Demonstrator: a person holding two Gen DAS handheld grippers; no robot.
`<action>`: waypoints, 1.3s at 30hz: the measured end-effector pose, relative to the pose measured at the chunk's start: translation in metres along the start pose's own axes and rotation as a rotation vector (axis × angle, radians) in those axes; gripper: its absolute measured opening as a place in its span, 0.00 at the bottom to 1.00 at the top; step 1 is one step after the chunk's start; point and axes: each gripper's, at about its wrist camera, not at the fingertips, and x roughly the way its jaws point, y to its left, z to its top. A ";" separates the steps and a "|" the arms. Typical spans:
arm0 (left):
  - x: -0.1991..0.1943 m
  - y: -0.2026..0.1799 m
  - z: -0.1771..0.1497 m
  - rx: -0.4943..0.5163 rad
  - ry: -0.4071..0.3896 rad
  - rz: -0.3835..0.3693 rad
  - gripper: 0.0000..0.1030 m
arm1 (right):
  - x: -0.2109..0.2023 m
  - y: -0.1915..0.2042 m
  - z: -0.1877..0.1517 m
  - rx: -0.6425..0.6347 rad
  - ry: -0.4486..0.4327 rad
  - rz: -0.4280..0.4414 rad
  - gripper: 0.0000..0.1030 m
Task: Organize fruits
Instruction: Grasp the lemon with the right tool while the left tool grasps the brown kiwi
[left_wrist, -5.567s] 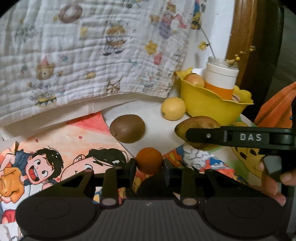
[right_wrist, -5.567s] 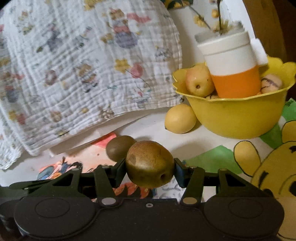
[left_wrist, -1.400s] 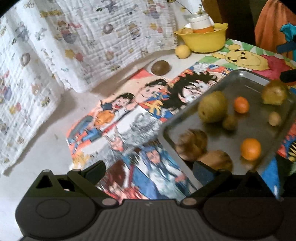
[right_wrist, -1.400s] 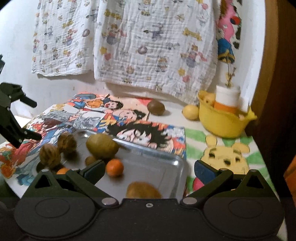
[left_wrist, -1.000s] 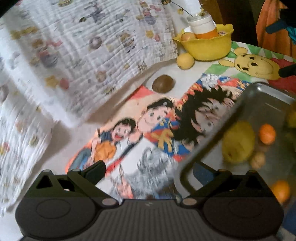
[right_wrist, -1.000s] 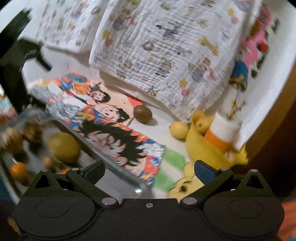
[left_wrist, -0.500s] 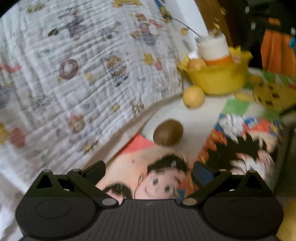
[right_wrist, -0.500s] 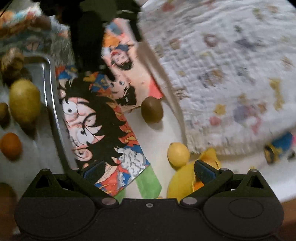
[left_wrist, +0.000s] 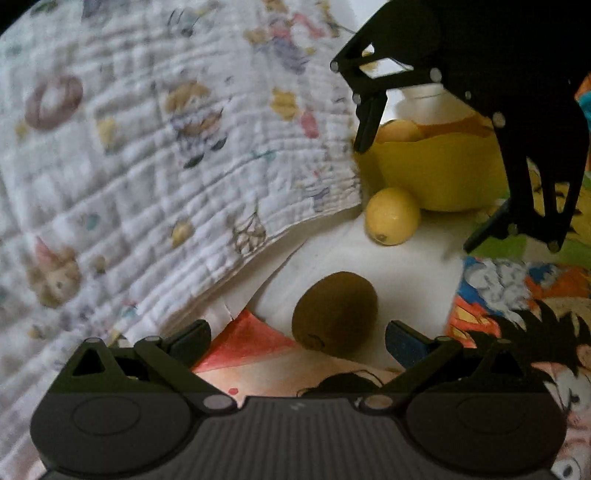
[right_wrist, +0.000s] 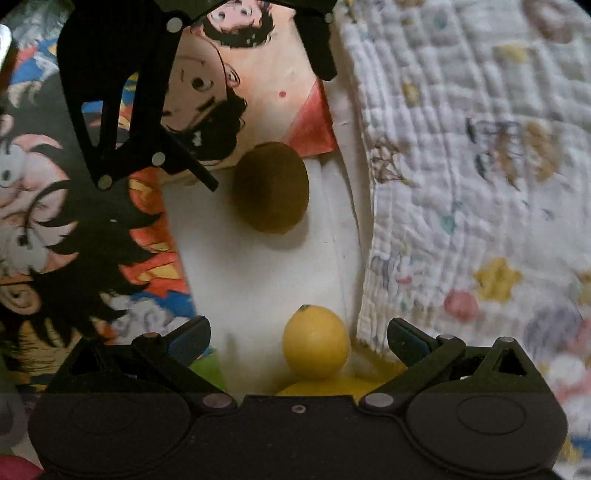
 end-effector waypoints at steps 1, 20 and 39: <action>0.003 0.003 0.000 -0.017 -0.004 -0.013 0.99 | 0.005 -0.002 0.003 -0.022 0.012 0.004 0.97; 0.038 0.000 0.005 -0.015 0.003 -0.092 0.93 | 0.086 -0.027 0.001 -0.199 0.200 0.034 0.82; 0.056 -0.001 0.003 -0.092 0.045 -0.160 0.59 | 0.098 -0.030 0.000 -0.146 0.161 0.030 0.55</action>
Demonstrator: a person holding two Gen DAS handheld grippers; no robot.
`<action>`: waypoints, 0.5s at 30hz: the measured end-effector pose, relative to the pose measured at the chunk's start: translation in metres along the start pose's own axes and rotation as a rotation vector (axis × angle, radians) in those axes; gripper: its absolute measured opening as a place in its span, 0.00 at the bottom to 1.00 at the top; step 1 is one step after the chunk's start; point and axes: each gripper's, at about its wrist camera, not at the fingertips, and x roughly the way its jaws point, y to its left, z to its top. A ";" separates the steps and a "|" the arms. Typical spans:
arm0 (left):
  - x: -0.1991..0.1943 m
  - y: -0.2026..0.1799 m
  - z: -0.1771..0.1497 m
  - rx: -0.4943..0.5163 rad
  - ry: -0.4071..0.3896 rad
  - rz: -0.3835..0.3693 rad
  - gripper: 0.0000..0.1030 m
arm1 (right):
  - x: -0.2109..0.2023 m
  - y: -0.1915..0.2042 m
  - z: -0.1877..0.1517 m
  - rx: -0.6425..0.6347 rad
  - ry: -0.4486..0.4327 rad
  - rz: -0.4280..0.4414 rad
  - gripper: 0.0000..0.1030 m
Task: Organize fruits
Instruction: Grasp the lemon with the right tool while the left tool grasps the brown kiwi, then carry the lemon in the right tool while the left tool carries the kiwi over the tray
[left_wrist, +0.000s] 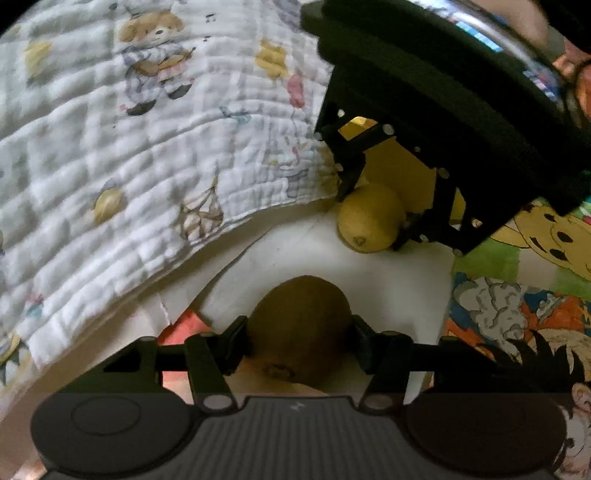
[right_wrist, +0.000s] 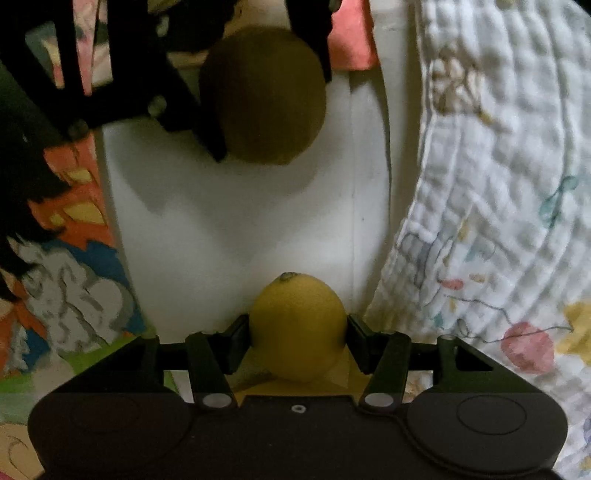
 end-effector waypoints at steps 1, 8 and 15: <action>0.000 0.000 0.004 -0.014 0.012 0.004 0.59 | -0.002 0.000 0.001 0.006 -0.009 0.004 0.55; -0.011 0.017 0.007 -0.173 0.076 0.010 0.59 | -0.031 0.014 0.007 0.021 -0.063 -0.004 0.55; -0.024 0.027 -0.006 -0.253 0.093 0.020 0.59 | -0.069 0.026 0.010 0.114 -0.157 0.002 0.55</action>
